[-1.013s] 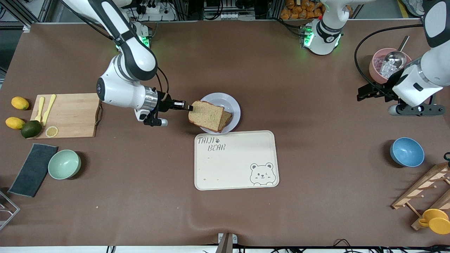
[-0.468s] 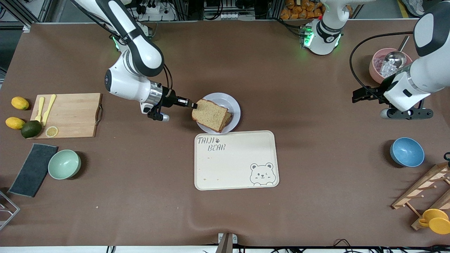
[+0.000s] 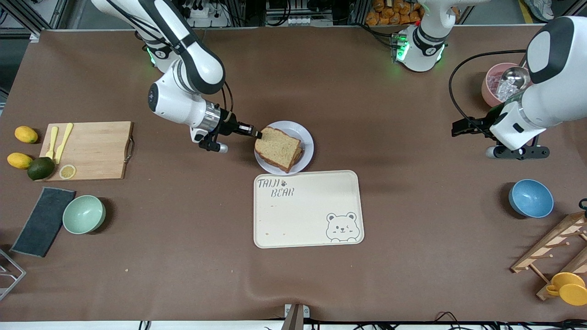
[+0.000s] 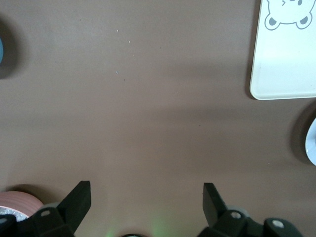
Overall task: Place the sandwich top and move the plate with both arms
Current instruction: 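Lay the bread slice onto the egg sandwich and open the right gripper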
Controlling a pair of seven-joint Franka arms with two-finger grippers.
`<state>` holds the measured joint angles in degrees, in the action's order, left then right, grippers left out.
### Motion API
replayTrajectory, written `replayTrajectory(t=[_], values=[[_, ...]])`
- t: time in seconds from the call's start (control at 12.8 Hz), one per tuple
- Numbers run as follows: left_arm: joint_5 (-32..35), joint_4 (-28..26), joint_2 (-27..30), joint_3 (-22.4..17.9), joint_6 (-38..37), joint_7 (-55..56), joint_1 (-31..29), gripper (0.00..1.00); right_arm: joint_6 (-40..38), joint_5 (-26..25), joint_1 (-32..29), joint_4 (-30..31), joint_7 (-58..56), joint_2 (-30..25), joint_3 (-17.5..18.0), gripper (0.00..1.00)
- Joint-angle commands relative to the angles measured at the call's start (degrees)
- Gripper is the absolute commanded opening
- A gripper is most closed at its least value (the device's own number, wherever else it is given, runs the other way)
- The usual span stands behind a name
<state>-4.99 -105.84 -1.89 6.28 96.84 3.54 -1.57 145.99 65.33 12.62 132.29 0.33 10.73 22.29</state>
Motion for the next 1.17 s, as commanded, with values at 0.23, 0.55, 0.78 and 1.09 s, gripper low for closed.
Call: replayTrajectory(t=[0.23,0.55,0.78,1.09], values=[[-1.16,-3.41,1.01,0.05,2.91,0.59,-0.19,1.00,0.43,1.64,0.47,0.60,0.11,0.79,-0.49,0.00],[-1.16,-4.28,0.74,0.05,3.70,0.59,-0.19,1.00,0.61,6.81,1.08,0.42,0.02,1.84,-0.49,0.00],[-1.16,-4.55,0.65,0.05,3.79,0.59,-0.28,1.00,0.61,6.92,1.35,0.34,0.02,2.11,-0.49,0.00],[-1.16,-4.55,-0.14,0.05,4.14,0.59,-1.16,1.00,0.52,7.00,0.83,0.07,0.72,2.46,-0.49,1.00]])
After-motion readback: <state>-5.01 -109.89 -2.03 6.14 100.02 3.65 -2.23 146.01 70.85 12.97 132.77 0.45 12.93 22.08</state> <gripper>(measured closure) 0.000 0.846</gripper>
